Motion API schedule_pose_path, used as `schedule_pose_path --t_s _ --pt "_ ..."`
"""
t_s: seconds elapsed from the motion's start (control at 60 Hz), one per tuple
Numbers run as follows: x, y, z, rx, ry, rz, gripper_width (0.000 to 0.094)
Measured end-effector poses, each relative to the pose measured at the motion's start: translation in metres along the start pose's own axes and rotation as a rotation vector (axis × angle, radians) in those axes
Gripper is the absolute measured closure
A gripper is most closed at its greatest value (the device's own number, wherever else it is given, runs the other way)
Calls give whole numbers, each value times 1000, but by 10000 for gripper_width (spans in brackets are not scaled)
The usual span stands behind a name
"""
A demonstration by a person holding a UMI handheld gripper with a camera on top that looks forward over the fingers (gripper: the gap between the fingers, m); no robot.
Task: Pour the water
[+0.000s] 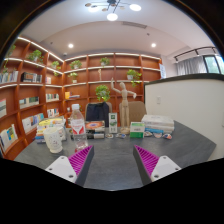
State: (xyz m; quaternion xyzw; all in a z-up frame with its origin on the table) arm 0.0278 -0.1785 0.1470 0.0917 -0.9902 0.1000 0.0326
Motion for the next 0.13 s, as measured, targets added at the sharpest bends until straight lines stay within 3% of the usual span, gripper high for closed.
schedule_pose_path --t_s 0.133 --pt "3 -1 0 -10 15 -17 106"
Point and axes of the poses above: the point between the fingertips, and its own axes, seen from behind it with the camera up: x to the left, z down, y forward, the way the camera looks, the point moved 8 cm from there along -y, backward, against the way the camera looks, and after that the axes turned 12 degrees about -z, right-handed, at the moved point
